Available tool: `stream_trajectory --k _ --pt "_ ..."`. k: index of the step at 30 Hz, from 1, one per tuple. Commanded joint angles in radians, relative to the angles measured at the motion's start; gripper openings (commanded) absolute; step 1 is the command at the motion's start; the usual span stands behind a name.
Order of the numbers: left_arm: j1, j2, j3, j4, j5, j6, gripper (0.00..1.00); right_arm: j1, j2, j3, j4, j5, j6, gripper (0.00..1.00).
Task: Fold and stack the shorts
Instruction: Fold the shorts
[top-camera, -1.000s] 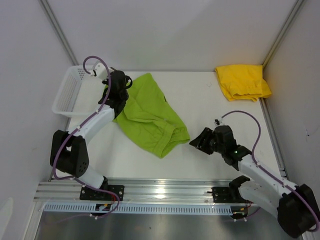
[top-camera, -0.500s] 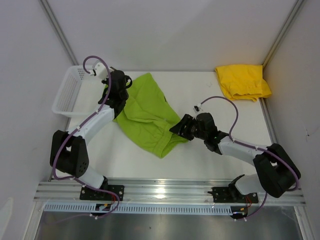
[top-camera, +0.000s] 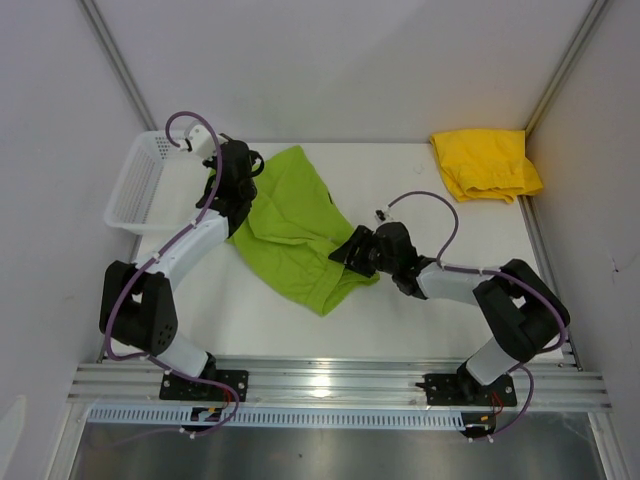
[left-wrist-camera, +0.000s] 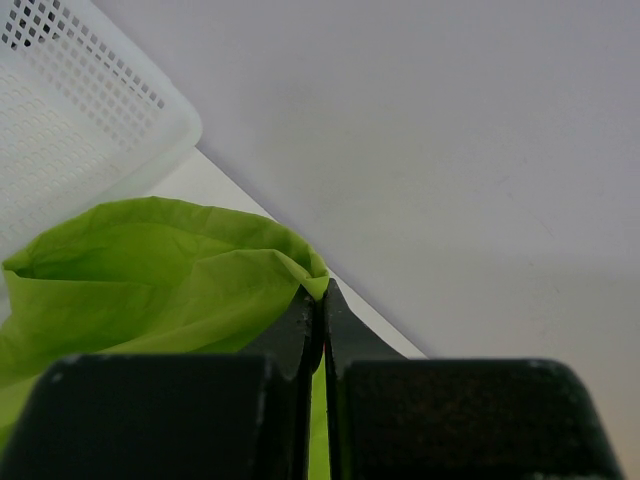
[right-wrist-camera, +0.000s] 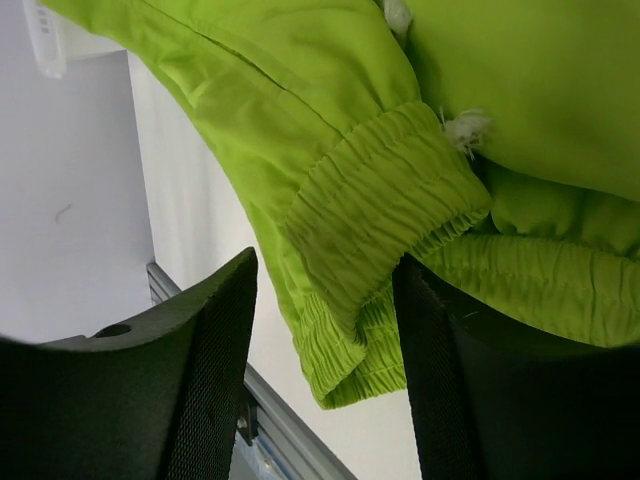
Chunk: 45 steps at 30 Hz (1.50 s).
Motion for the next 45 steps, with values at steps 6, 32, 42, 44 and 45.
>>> stream_trajectory --k 6,32,42,44,45 --pt "-0.005 -0.042 0.025 0.035 -0.032 0.024 0.00 0.034 0.069 -0.048 0.330 0.084 0.063 0.39" --pt "-0.011 -0.288 -0.052 -0.470 0.088 -0.264 0.00 0.105 -1.041 -0.344 -0.505 0.241 -0.009 0.00" --pt "-0.068 -0.568 -0.213 -0.568 -0.035 -0.335 0.00 0.226 -1.211 -0.349 -0.634 0.327 -0.053 0.00" --pt "-0.069 -0.562 -0.214 -0.562 -0.042 -0.333 0.00 0.226 -1.231 -0.347 -0.665 0.354 -0.047 0.00" --pt "-0.069 -0.549 -0.211 -0.553 -0.047 -0.323 0.00 0.226 -1.240 -0.348 -0.679 0.371 -0.038 0.00"
